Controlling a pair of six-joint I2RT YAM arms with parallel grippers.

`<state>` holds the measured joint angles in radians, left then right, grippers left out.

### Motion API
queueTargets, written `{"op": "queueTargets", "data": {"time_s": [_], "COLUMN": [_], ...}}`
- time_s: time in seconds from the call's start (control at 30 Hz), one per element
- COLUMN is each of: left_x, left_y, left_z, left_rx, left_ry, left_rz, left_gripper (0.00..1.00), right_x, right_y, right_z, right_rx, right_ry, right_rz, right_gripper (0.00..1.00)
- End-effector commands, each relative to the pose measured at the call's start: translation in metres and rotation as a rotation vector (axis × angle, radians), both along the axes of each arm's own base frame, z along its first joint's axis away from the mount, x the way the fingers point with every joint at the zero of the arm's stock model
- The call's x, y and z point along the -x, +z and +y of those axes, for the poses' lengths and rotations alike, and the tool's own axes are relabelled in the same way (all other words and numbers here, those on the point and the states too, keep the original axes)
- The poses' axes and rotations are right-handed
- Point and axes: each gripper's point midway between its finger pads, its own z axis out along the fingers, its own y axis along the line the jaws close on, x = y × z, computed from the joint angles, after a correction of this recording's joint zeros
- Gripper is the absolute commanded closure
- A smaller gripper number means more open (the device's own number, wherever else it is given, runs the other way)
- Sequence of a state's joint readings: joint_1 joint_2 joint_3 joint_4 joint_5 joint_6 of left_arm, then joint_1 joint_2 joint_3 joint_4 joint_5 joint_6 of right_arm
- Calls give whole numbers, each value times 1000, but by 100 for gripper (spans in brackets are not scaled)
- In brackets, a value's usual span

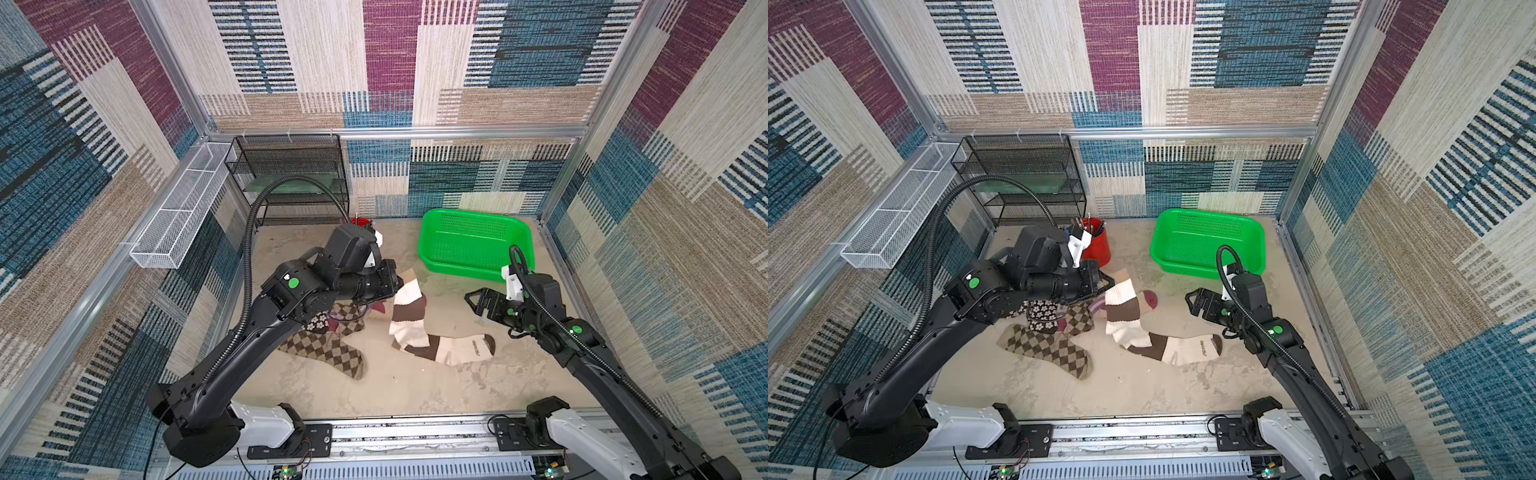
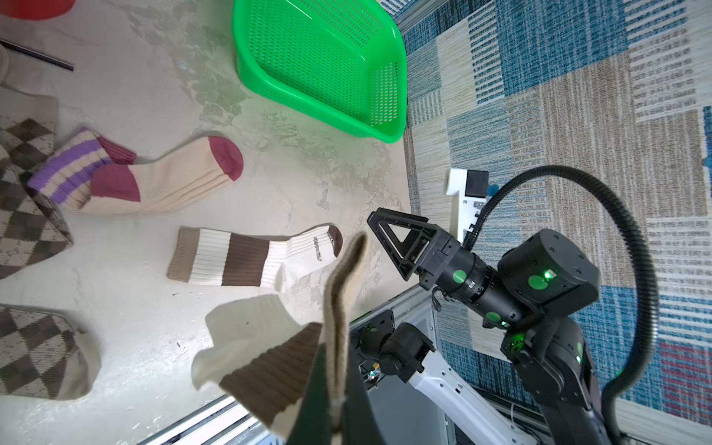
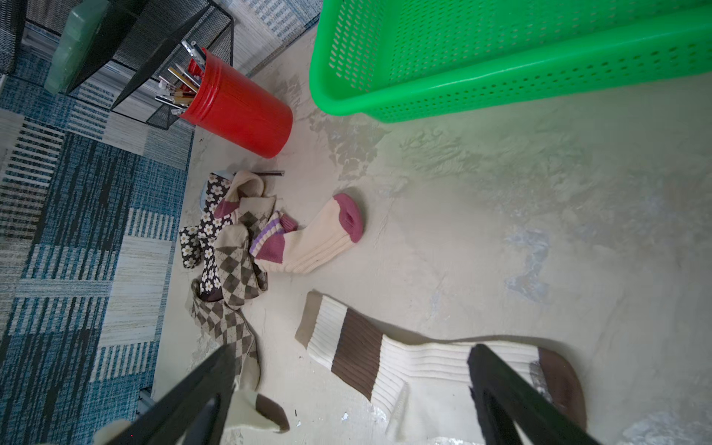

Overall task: Place the socks together as a pair
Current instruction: Pick up the sock at the center of the board.

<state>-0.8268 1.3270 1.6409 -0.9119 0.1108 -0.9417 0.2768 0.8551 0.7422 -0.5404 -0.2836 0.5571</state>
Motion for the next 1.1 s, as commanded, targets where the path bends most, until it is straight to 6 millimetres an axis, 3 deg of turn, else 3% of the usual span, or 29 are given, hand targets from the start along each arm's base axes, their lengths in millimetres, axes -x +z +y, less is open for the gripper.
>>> {"op": "queueTargets", "data": {"time_s": [0.0,0.17,0.47,0.63,0.8,0.93,1.07], "left_x": [-13,-29,-56,-61,-61,-51,-39], "left_y": [-16,-75,-162,-183,-198,-213,-226], "left_z": [3,26,117,151,167,173,182], "left_rx": [43,2,-158,-198,-242,-258,-268], "left_ry": [154,274,474,520,512,502,519], "left_rz": [30,58,103,120,139,173,194], "left_gripper": [100,100,100,100,100,100,100], "right_x": [3,13,39,55,65,74,74], "right_y": [4,-20,-53,-66,-91,-124,-140], "right_z": [6,24,87,134,181,196,202], "right_rx": [-16,-70,-47,-35,48,163,205], "right_ry": [52,133,325,429,517,534,505], "right_rz": [-42,59,238,329,462,576,616], "right_gripper": [4,4,4,0,14,27,36]}}
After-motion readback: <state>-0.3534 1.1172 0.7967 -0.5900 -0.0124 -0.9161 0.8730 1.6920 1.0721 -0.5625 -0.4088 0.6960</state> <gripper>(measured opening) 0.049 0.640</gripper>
